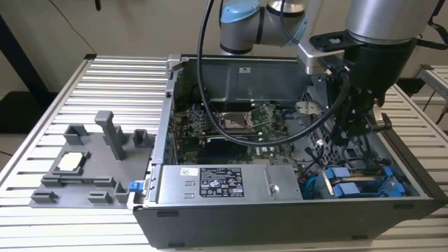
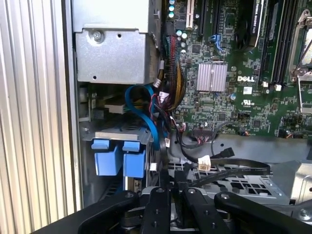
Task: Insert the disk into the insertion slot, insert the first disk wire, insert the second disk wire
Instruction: 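Insert the second disk wire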
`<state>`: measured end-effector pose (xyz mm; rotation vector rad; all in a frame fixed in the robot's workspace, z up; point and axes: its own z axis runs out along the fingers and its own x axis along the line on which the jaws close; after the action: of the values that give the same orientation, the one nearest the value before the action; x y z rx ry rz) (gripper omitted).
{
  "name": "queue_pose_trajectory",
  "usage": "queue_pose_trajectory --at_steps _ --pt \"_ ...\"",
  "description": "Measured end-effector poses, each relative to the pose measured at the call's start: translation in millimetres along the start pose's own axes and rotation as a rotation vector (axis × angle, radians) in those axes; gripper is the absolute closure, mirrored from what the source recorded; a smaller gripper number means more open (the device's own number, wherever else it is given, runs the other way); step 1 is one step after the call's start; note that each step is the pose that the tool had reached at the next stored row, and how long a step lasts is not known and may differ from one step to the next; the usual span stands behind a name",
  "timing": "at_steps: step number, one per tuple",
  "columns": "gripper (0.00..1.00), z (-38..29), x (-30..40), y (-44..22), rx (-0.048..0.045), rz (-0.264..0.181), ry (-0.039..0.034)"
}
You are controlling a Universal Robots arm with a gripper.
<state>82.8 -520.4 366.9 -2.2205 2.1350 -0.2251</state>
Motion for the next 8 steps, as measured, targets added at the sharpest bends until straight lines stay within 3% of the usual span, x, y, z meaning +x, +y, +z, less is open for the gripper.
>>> queue_pose_trajectory --at_steps 8 --pt "0.84 2.3 19.7 -5.6 -0.0147 -0.001 -0.0005"
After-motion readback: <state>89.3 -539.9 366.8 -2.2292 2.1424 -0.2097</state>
